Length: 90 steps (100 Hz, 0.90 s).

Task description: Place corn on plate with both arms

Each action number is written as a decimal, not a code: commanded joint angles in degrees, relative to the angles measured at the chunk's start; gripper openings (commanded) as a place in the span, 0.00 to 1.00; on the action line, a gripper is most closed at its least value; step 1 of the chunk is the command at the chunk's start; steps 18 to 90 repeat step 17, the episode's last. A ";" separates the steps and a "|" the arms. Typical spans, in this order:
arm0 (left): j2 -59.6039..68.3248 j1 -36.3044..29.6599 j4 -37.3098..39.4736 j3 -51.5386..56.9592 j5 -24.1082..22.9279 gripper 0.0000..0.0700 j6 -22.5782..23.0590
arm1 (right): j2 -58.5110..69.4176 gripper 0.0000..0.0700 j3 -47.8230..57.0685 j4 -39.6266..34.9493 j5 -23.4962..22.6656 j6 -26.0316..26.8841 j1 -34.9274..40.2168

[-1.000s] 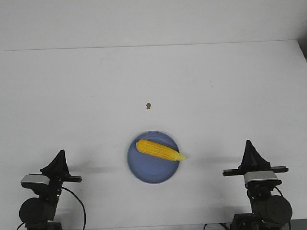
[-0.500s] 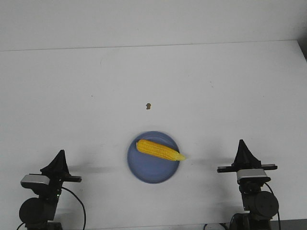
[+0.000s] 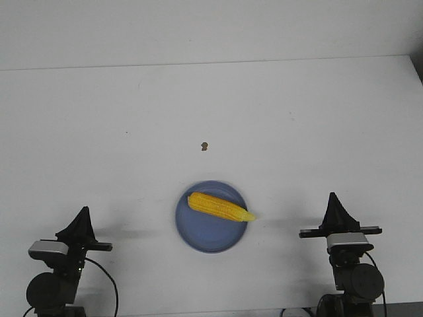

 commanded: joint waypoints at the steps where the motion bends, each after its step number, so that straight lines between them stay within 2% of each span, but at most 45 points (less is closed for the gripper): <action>1: -0.07 0.00 0.59 -1.11 -0.07 0.02 0.42 | -0.13 0.00 -0.13 0.55 0.02 0.57 0.09; 90: -0.07 0.00 0.59 -1.11 -0.07 0.02 0.42 | -0.13 0.00 -0.13 0.57 0.02 0.57 0.09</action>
